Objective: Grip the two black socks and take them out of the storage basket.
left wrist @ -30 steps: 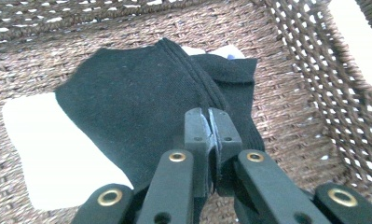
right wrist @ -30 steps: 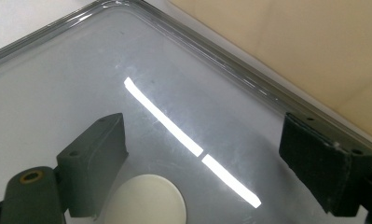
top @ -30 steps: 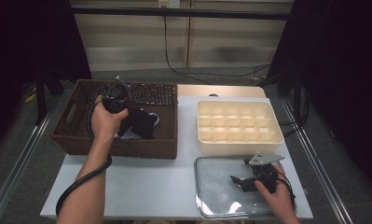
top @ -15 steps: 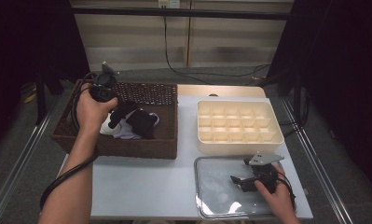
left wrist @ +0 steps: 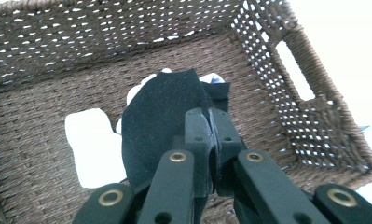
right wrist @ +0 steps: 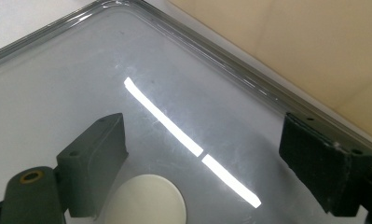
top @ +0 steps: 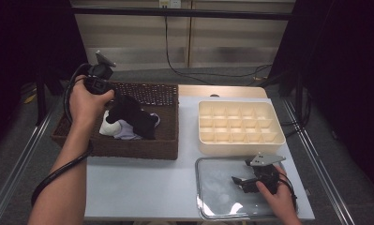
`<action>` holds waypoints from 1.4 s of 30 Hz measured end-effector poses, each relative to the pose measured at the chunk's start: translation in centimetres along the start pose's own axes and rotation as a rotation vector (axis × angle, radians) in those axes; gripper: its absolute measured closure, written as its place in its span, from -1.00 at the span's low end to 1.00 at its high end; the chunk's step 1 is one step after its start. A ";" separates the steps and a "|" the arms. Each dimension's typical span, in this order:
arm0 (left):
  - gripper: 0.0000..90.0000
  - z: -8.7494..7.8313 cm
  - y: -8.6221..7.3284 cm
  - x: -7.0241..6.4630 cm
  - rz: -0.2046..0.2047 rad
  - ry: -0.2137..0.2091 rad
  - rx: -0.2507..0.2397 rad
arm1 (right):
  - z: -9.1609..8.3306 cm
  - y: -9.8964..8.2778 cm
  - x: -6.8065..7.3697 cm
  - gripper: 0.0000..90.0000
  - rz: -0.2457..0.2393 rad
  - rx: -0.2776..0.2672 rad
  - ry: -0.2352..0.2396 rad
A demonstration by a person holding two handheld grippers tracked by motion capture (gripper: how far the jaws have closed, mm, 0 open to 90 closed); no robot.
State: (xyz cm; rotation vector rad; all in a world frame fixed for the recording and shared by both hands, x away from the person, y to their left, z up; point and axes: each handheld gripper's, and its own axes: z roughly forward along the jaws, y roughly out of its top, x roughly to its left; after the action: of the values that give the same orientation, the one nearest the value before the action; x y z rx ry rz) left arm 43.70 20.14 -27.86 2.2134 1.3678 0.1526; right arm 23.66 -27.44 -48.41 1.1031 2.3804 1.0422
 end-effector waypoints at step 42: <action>0.94 -3.4 0.4 -2.1 0.057 -0.124 -0.038 | 0.0 0.0 0.0 -0.68 -0.001 0.000 -0.002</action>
State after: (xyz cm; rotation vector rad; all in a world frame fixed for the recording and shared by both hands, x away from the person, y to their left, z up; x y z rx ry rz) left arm 41.85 19.49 -24.41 2.1930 1.2259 0.0602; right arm 23.63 -27.42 -48.41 1.1017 2.3792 1.0408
